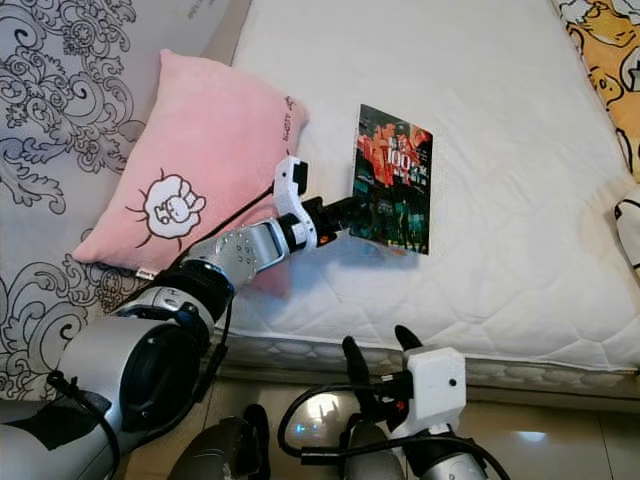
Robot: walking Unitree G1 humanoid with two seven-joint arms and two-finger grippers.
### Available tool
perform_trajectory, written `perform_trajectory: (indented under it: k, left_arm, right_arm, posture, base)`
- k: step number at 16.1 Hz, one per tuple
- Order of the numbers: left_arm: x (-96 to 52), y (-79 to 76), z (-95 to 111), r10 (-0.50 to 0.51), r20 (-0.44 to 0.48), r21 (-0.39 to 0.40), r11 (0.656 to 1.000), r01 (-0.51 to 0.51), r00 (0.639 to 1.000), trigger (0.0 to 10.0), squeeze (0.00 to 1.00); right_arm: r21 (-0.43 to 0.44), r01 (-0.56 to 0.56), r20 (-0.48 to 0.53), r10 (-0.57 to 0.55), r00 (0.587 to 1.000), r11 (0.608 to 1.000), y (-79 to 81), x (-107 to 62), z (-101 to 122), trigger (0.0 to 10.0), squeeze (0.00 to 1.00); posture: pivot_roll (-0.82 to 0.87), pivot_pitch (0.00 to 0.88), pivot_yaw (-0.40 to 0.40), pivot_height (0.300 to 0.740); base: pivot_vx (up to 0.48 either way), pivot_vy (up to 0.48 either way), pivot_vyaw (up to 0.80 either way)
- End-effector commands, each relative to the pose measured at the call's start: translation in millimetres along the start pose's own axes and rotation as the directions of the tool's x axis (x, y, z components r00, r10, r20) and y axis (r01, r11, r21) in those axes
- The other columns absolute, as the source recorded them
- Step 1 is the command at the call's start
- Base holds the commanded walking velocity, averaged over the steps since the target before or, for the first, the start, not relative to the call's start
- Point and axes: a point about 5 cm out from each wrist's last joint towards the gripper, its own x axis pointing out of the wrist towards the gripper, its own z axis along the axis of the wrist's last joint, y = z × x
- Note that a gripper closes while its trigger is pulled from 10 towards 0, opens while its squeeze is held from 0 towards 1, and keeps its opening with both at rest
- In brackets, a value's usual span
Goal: Clean up the room
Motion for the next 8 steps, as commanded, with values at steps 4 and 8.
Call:
perform_trajectory:
  k: [4, 8]
  left_arm:
    - [5.4, -7.9, 7.7, 0.018, 0.068, -0.082, 0.997, -0.012, 0.997, 10.0, 0.00]
    - [-15.2, 32.1, 0.0, 0.265, 0.029, 0.171, 0.949, -0.266, 0.964, 10.0, 0.00]
  right_arm:
    - [0.006, 0.002, -0.028, -0.002, 1.000, 1.000, 1.0, -3.4, -6.1, 10.0, 0.31]
    - [0.005, -0.001, -0.033, 0.002, 0.999, 1.000, 1.1, -5.1, -5.8, 10.0, 0.32]
  posture:
    - [-0.24, 0.236, 0.036, 0.740]
    - [-0.24, 0.246, 0.027, 0.740]
  base:
    - [0.000, 0.000, 0.00]
    - [0.000, 0.000, 0.00]
